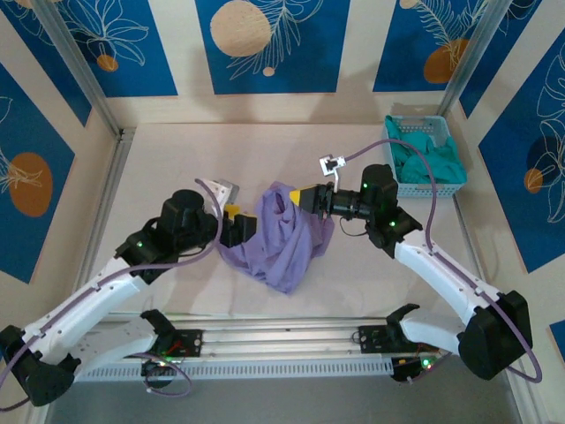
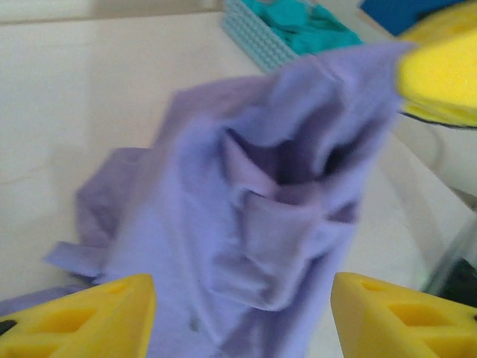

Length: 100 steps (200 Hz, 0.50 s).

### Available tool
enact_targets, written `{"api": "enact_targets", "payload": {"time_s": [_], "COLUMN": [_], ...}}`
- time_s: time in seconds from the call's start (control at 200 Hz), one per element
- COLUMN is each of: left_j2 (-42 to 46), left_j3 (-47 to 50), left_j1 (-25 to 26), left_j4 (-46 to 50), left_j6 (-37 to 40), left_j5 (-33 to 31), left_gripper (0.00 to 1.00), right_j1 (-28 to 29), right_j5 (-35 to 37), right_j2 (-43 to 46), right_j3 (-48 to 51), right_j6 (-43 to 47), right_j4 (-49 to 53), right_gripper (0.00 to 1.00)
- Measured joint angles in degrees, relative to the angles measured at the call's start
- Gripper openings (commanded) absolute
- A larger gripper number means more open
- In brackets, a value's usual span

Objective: Fold the inside-out t-shirt

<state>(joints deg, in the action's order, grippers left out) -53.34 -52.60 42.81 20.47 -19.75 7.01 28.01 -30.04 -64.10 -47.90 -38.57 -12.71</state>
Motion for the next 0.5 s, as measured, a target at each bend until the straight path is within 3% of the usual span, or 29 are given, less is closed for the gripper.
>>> {"api": "enact_targets", "payload": {"time_s": [0.2, 0.265, 0.405, 0.5], "left_j2": [-7.32, -10.29, -14.86, -14.69], "left_j3": [0.63, 0.52, 0.35, 1.03], "left_j1": [0.94, 0.94, 0.07, -1.79], "left_j4": [-7.32, -8.79, -10.38, -12.37], "left_j6": [-3.34, -3.82, -3.89, -5.25], "left_j5": [8.31, 9.14, 9.62, 10.16], "left_gripper": [0.59, 0.48, 0.13, 0.0], "right_j1": [0.0, 0.0, -0.26, -1.4], "right_j5": [-0.02, -0.02, 0.0, -0.07], "right_j2": [0.0, 0.02, 0.57, 2.27], "right_j3": [0.02, 0.04, 0.13, 0.13], "right_j6": [-0.5, -0.48, -0.22, 1.33], "right_j4": [-0.79, -0.92, -0.48, 2.03], "right_gripper": [0.0, 0.0, 0.0, 0.0]}}
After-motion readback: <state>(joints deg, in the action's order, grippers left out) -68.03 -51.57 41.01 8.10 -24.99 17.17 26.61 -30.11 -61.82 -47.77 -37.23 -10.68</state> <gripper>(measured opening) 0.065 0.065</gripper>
